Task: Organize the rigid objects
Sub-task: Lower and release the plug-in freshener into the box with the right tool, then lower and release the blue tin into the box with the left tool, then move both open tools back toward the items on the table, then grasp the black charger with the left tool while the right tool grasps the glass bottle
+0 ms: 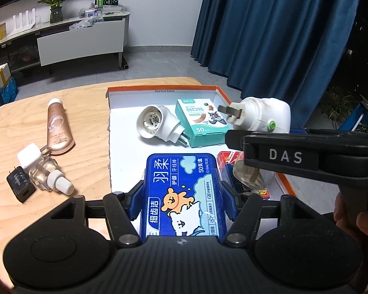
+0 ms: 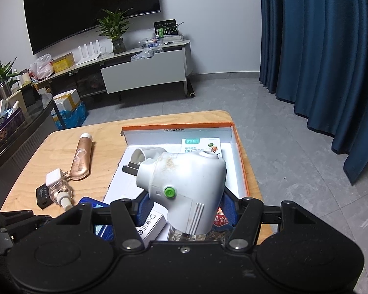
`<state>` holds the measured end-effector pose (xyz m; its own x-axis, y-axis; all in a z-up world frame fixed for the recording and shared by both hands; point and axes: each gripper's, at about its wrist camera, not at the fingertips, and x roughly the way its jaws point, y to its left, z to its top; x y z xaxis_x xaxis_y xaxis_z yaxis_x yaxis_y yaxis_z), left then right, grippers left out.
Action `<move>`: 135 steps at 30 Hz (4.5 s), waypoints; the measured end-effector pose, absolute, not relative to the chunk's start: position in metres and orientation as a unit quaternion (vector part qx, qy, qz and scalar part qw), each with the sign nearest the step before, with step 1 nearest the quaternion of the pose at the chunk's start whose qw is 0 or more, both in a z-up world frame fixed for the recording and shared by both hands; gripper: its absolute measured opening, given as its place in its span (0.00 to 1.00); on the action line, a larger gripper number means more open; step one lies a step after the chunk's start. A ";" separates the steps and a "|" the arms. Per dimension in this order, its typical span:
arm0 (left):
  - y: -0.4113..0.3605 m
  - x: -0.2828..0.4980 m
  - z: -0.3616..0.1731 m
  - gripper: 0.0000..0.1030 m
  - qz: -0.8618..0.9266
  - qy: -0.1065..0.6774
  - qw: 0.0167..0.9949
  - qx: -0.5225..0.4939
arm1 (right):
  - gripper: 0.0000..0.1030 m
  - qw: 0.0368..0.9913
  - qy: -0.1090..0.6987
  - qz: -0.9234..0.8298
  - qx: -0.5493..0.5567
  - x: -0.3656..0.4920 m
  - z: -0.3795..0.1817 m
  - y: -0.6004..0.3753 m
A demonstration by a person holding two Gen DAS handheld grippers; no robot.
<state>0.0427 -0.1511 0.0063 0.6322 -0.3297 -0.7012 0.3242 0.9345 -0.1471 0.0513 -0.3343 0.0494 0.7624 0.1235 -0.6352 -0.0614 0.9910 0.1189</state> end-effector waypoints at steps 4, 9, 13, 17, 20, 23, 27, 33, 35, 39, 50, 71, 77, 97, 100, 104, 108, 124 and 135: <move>-0.151 0.043 0.006 0.62 -0.182 0.390 0.903 -0.003 | 0.68 0.935 0.347 0.052 0.045 0.053 0.047 -0.333; -0.152 0.041 0.004 0.62 -0.184 0.392 0.901 -0.003 | 0.68 0.933 0.354 0.055 0.043 0.057 0.045 -0.331; -0.152 0.041 0.003 0.62 -0.183 0.396 0.900 -0.004 | 0.69 0.930 0.360 0.056 0.040 0.059 0.041 -0.329; -0.153 0.041 0.002 0.62 -0.185 0.397 0.899 -0.003 | 0.70 0.927 0.369 0.056 0.036 0.064 0.038 -0.324; -0.155 0.040 0.001 0.62 -0.187 0.398 0.898 -0.002 | 0.77 0.929 0.366 0.045 0.035 0.068 0.037 -0.324; -0.155 0.040 0.000 0.62 -0.189 0.398 0.898 -0.002 | 0.77 0.934 0.351 0.038 0.046 0.066 0.041 -0.329; -0.155 0.040 -0.001 0.62 -0.191 0.399 0.897 -0.003 | 0.79 0.945 0.321 0.025 0.064 0.059 0.050 -0.340; -0.160 0.040 0.000 0.62 -0.199 0.398 0.895 -0.004 | 0.79 0.952 0.297 -0.003 0.071 0.051 0.060 -0.353; -0.163 0.041 0.000 0.62 -0.207 0.398 0.894 -0.005 | 0.79 0.953 0.296 -0.008 0.072 0.049 0.061 -0.356; -0.170 0.041 0.000 0.62 -0.239 0.399 0.885 -0.017 | 0.79 0.953 0.294 -0.010 0.069 0.045 0.063 -0.358; -0.145 0.046 0.014 0.86 -0.190 0.379 0.905 -0.041 | 0.81 0.956 0.289 0.007 0.056 0.041 0.067 -0.344; -0.013 0.061 0.012 0.89 0.007 0.380 0.920 -0.092 | 0.82 0.938 0.324 0.122 0.006 0.043 0.052 -0.255; 0.013 0.059 0.004 0.89 0.033 0.387 0.916 -0.104 | 0.82 0.934 0.327 0.142 -0.009 0.044 0.049 -0.239; 0.041 0.094 0.006 0.90 0.028 0.376 0.919 -0.111 | 0.82 0.896 0.361 0.249 -0.070 0.077 0.016 -0.166; 0.043 0.107 0.007 0.90 0.018 0.381 0.918 -0.107 | 0.82 0.887 0.370 0.263 -0.084 0.092 0.008 -0.147; 0.044 0.124 0.005 0.91 0.010 0.382 0.918 -0.101 | 0.82 0.876 0.385 0.273 -0.097 0.116 -0.004 -0.125; 0.047 0.138 0.002 0.91 0.011 0.384 0.917 -0.103 | 0.82 0.869 0.397 0.277 -0.104 0.134 -0.017 -0.110; 0.049 0.113 -0.030 0.92 -0.003 0.404 0.906 -0.129 | 0.58 0.879 0.408 0.226 -0.094 0.136 -0.024 -0.129; 0.054 0.111 -0.043 0.89 0.025 0.398 0.915 -0.051 | 0.58 0.893 0.393 0.210 -0.068 0.118 -0.003 -0.158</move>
